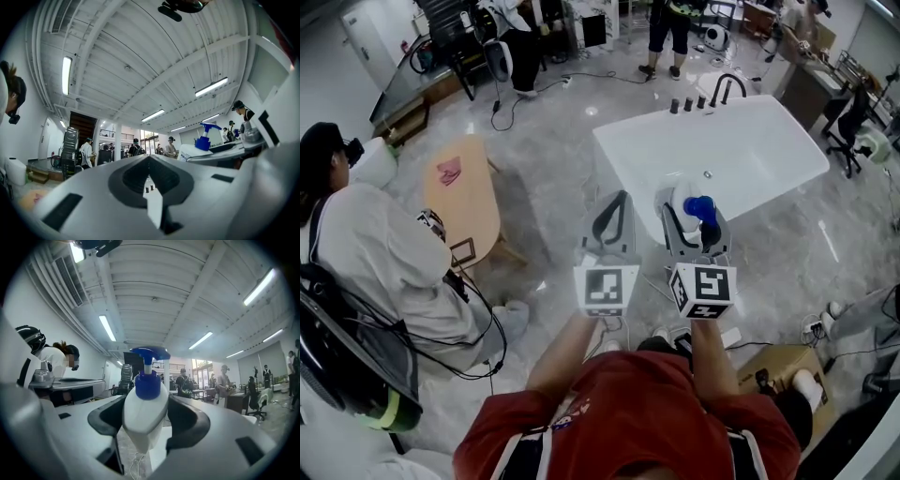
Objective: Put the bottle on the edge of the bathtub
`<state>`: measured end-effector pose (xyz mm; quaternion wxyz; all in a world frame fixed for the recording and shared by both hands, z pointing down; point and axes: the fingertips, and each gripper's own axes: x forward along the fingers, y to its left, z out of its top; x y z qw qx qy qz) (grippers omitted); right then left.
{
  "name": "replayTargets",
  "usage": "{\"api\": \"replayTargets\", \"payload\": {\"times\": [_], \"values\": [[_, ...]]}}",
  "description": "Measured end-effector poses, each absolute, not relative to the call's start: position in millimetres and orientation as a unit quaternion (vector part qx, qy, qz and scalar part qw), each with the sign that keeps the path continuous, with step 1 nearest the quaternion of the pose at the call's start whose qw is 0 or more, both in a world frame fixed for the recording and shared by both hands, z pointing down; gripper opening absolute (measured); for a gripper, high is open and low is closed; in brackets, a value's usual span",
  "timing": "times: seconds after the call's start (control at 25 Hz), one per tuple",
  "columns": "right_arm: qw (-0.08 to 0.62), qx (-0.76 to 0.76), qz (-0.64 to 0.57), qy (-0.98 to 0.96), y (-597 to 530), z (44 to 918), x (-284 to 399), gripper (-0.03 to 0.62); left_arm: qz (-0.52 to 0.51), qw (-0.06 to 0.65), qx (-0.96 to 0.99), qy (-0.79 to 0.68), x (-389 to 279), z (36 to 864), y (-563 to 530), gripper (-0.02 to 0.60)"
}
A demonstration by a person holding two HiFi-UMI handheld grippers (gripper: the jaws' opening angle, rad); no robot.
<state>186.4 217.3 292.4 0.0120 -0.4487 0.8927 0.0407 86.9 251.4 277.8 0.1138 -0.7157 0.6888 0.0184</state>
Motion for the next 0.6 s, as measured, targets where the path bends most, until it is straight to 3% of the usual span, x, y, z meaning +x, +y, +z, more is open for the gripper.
{"api": "replayTargets", "payload": {"times": [0.6], "values": [[0.009,-0.445,0.047,0.894,215,294,150,0.275,0.021,0.105,-0.716,0.690,53,284,250,0.015]]}}
